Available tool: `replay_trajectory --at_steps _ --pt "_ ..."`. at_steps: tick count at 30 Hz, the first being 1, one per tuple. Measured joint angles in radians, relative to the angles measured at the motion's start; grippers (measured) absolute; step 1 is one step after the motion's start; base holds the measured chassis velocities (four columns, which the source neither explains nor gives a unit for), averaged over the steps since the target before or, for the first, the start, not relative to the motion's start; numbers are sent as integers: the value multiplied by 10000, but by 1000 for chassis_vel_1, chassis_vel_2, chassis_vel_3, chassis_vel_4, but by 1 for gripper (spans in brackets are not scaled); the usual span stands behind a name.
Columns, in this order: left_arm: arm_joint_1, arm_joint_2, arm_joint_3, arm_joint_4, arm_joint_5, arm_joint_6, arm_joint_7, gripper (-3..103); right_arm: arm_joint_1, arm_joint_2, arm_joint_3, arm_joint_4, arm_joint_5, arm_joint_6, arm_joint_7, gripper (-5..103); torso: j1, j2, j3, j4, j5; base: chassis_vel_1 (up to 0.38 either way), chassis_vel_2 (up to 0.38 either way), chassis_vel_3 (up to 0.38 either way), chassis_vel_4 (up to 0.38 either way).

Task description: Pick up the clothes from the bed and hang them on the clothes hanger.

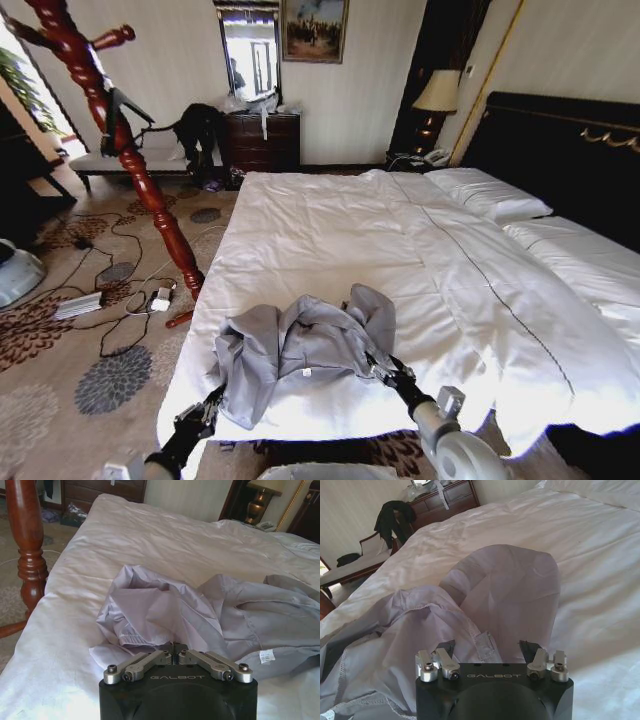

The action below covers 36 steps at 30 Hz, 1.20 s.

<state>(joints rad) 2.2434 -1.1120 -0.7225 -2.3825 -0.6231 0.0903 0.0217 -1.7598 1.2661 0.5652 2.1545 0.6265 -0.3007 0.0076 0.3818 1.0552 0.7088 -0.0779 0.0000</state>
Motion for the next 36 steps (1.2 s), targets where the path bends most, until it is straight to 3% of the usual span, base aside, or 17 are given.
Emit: replay_trajectory --at_steps 4,6,10,12,19,30,36 --pt "-3 -32 132 122 161 -56 0 1 5 -47 18 12 -2 -6 5 58 0 0 0 0 0 0 0 0 0" --pt "-3 -40 180 161 219 -78 1 1 -20 -59 26 20 -12 -6 6 58 0 0 0 0 -1 0 0 0 0" --pt "-17 -94 419 284 420 -167 5 1 -118 -26 -8 63 -147 12 -9 36 0 0 0 0 0 0 0 0 0" --pt "-18 -105 453 292 440 -178 6 1 -123 -9 -19 74 -159 14 -9 36 0 0 0 0 0 0 0 0 0" --pt "94 -259 587 431 666 -378 58 1 -221 41 -77 260 -256 87 -6 4 0 0 0 0 0 0 0 0 0" --pt "248 -543 -221 809 475 -871 113 1 -658 -87 663 1440 210 181 192 0 0 0 0 0 0 0 0 0 0" --pt "-39 -646 -865 906 88 -1011 45 1 -161 -478 1940 2438 1892 -25 780 0 0 0 0 0 1 0 0 0 0"
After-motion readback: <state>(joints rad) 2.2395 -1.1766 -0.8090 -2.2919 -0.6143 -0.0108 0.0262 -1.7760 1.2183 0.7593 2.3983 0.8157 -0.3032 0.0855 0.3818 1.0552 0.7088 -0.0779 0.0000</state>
